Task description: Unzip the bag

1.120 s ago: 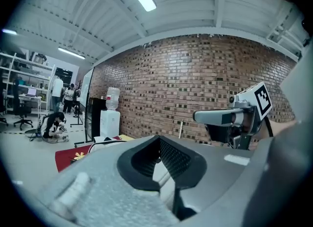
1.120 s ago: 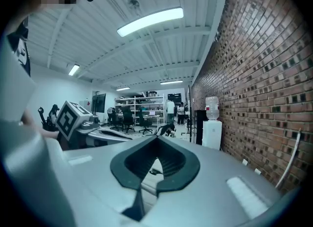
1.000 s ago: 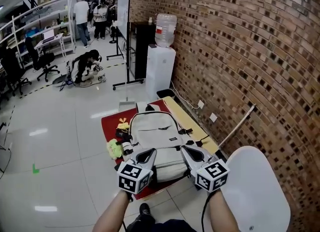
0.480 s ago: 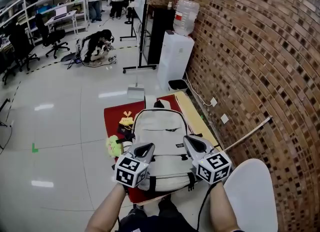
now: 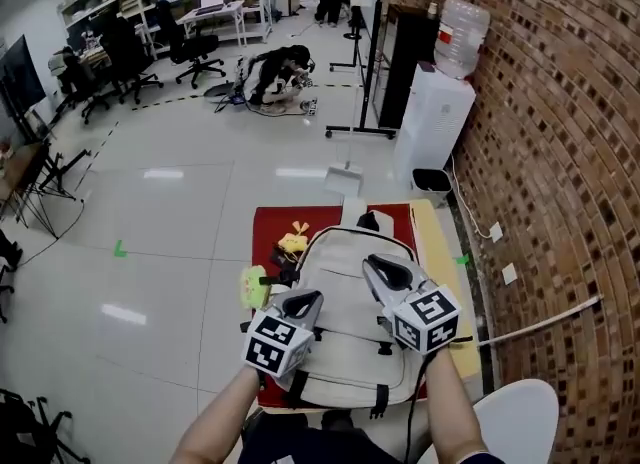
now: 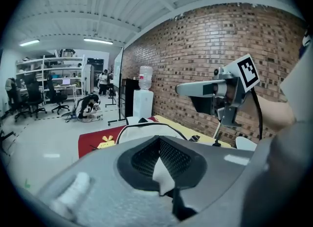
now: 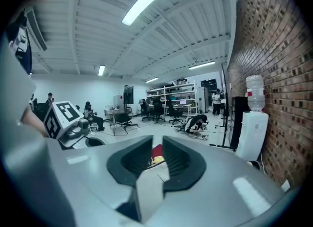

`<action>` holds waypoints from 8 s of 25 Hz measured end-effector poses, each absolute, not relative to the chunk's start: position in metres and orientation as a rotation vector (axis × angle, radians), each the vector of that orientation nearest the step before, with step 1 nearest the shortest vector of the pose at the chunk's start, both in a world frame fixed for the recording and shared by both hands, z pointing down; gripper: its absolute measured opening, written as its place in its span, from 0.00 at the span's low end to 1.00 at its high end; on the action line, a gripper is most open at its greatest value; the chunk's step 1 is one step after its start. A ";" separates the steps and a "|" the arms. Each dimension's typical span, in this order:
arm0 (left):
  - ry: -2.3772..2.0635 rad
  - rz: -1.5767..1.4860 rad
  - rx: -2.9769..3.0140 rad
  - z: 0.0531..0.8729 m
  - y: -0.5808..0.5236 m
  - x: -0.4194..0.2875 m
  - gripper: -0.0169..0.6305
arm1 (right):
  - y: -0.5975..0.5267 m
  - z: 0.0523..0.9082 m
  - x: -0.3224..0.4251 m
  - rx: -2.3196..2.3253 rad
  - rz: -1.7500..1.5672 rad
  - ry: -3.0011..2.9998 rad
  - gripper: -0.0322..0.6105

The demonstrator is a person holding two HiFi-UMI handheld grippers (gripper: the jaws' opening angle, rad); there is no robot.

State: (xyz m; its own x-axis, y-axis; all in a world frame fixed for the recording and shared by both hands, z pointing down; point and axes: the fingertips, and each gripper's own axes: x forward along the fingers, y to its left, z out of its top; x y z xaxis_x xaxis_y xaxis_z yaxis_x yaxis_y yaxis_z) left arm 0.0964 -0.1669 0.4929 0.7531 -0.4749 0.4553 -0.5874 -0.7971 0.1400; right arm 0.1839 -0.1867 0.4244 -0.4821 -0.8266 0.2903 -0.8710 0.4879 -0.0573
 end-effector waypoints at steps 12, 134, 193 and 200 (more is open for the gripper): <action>-0.922 0.694 2.510 0.548 -0.215 0.049 0.12 | -0.290 0.558 0.069 0.859 0.404 -2.270 0.25; -0.713 1.155 2.700 0.552 -0.335 0.127 0.20 | -0.220 0.606 0.424 1.722 0.917 -1.992 0.23; -0.688 0.624 2.809 0.500 -0.245 0.212 0.03 | -0.170 0.465 0.316 1.779 0.559 -2.434 0.06; -0.719 0.411 2.885 0.433 -0.187 0.187 0.03 | -0.162 0.410 0.265 1.828 0.409 -2.514 0.06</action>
